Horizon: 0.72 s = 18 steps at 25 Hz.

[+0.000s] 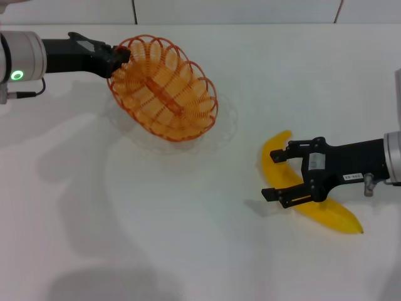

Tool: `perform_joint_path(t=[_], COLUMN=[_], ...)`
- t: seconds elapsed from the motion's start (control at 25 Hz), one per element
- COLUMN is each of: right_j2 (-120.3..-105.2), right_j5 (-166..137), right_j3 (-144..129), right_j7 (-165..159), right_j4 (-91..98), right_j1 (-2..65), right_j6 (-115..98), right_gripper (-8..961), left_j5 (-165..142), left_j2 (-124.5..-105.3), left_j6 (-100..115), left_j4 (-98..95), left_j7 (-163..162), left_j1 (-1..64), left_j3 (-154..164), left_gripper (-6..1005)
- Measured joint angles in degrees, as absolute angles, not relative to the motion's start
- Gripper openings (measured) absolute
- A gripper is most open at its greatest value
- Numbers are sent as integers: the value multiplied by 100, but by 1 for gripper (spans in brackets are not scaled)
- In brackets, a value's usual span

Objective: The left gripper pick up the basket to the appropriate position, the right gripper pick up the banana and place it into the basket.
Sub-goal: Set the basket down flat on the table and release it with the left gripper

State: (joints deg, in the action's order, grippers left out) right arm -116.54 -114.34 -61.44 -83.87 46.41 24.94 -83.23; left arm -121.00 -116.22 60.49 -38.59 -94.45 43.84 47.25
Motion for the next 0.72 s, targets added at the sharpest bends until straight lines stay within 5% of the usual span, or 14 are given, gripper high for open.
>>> perform_joint_path(t=[0.72], right_j2=[-11654], right_j5=[-11434], right_j3=[-6283], right_j7=[-8407], right_j4=[4632], right_j1=[2573], right_j6=[-8327], right_gripper=[892], left_j5=[-10959], left_j2=[-11611], left_j6=[5237], left_j4=[-2837], left_j7=[-8954], left_j1=[4183], left_j3=[4701], left_gripper=[66])
